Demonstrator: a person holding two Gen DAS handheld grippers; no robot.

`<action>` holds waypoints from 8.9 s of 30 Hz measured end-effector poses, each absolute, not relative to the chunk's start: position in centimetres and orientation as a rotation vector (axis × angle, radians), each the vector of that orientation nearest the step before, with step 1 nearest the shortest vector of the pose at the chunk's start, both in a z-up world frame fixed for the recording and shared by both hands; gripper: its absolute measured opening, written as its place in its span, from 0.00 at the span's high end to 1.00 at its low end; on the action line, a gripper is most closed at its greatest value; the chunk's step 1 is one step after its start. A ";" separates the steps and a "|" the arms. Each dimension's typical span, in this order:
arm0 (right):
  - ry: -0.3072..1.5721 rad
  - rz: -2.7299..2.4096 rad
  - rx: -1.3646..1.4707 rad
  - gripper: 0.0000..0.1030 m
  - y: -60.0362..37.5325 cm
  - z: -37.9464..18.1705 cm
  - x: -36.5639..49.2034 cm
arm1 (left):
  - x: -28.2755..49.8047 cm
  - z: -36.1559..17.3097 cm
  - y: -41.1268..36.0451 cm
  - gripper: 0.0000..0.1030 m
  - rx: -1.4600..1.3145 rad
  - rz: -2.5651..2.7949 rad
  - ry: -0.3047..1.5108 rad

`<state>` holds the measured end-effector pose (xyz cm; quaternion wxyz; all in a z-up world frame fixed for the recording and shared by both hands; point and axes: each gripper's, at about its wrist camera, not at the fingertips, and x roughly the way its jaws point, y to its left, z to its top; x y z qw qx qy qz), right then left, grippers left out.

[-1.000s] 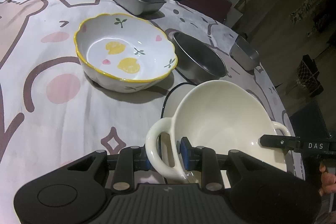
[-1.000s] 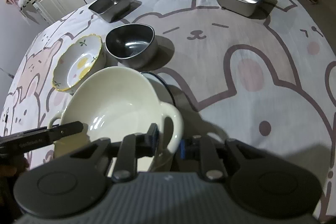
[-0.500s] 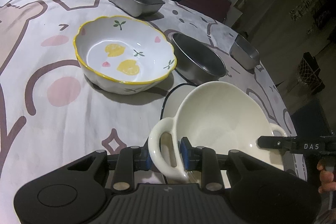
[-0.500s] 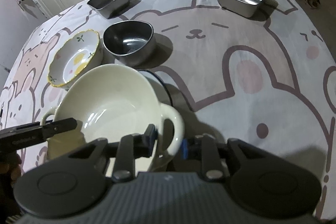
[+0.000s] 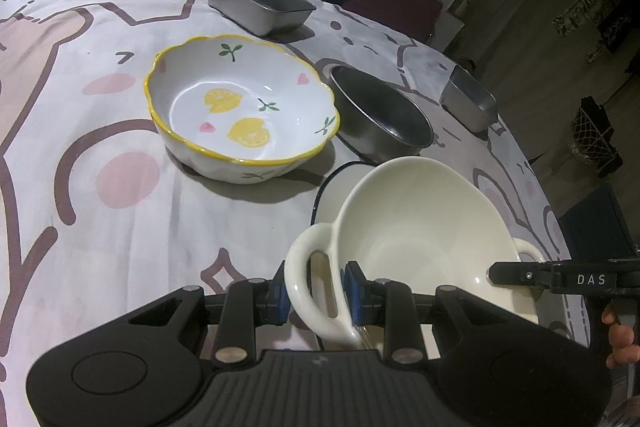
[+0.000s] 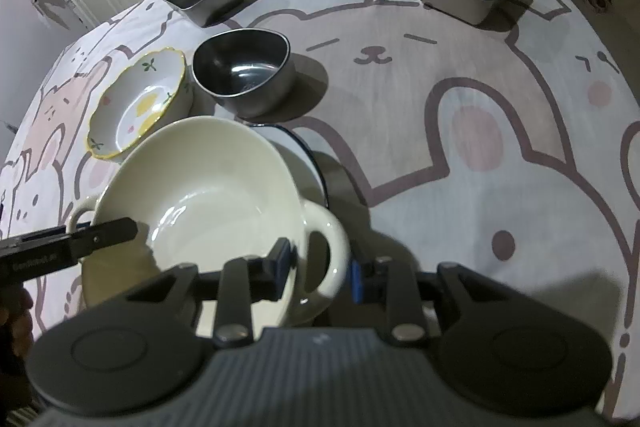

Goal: Organize plates and bowls
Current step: 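Open both tools to release the cream bowl handles, then move both tools to the yellow-rimmed lemon bowl and close on its rim, then lift the yellow-rimmed bowl with both tools and carry it over the cream bowl, then lower the yellow-rimmed bowl into the cream bowl with both tools, then open both tools and withdraw them from the stacked bowls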

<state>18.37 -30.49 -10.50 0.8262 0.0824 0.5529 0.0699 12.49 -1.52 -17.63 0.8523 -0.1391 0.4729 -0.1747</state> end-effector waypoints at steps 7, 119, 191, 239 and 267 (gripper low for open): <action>1.179 0.122 0.164 0.56 -30.7 -10.5 18.3 | 12.5 -17.6 -1.4 0.70 -0.296 -0.368 0.998; 1.006 0.204 0.357 0.92 -28.4 -4.0 20.8 | 14.8 -9.2 -2.8 0.95 -0.245 -0.360 0.934; 1.183 0.187 0.200 0.93 -28.6 -9.4 18.1 | 11.3 -14.2 -5.9 0.88 -0.036 -0.426 1.041; 1.174 0.220 0.240 0.48 -27.8 -8.5 18.8 | 11.0 -13.6 -5.6 0.74 -0.061 -0.453 1.034; 0.875 0.090 0.267 0.00 -33.4 -2.2 19.4 | 14.9 -6.6 -8.0 0.00 -0.103 -0.411 0.799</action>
